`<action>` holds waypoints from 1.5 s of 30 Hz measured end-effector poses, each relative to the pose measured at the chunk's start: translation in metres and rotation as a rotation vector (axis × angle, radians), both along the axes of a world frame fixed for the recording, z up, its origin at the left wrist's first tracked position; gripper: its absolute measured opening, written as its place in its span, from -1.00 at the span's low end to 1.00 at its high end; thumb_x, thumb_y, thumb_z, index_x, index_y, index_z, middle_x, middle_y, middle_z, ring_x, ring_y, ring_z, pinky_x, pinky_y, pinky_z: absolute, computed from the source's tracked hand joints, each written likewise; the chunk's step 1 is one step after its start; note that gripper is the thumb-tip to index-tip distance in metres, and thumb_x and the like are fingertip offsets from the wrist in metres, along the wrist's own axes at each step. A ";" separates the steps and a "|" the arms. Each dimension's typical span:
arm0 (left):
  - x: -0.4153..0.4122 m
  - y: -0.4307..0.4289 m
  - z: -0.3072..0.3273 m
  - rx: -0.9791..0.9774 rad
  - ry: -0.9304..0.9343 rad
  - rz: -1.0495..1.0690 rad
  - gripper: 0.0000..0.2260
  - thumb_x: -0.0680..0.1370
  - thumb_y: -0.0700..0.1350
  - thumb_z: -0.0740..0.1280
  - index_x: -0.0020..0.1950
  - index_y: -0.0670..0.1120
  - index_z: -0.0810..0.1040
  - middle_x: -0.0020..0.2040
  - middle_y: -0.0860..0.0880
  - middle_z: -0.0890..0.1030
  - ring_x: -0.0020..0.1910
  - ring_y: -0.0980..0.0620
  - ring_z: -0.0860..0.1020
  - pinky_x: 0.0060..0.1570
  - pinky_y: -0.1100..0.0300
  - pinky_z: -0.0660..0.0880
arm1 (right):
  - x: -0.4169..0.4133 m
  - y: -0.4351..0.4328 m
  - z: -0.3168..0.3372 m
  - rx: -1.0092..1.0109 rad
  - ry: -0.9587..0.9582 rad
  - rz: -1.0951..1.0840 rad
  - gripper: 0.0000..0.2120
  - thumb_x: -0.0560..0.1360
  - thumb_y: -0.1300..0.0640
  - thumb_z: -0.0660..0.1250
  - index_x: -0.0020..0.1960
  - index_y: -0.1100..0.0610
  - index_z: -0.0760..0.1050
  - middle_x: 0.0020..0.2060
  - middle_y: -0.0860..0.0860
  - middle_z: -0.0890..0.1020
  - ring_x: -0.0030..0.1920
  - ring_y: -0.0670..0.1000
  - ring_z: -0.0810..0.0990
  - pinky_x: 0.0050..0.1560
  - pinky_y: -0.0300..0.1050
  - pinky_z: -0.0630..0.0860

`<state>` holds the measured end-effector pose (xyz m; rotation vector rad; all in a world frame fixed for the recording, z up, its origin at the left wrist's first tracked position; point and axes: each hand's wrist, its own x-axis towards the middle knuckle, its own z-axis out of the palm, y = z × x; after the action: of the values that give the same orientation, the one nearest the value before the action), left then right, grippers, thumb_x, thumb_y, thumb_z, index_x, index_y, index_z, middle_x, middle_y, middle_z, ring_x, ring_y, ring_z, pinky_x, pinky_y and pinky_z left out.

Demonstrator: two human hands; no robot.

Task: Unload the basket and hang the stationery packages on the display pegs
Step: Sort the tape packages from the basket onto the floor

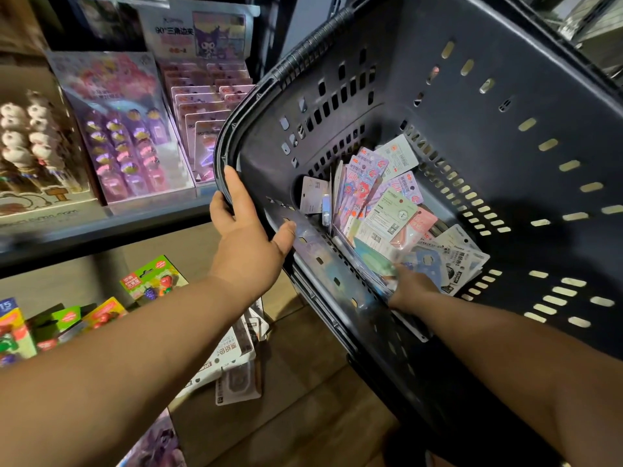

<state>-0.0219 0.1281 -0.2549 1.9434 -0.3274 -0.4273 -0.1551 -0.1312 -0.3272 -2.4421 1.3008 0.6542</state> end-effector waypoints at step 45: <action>0.053 0.141 0.162 -0.696 0.228 0.041 -0.68 0.39 -0.28 0.51 0.11 -0.15 0.56 -0.04 -0.15 0.71 -0.13 -0.21 0.69 -0.32 -0.08 0.63 | 0.118 0.220 0.238 1.303 -0.908 0.403 -0.61 0.44 0.48 0.30 0.23 0.24 0.53 0.07 0.17 0.68 0.01 0.12 0.67 -0.03 -0.01 0.61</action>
<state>0.0309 0.2688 -0.0924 1.2089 -0.2441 -0.4317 -0.0375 0.0883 -0.0894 -1.4642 -0.0792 0.2215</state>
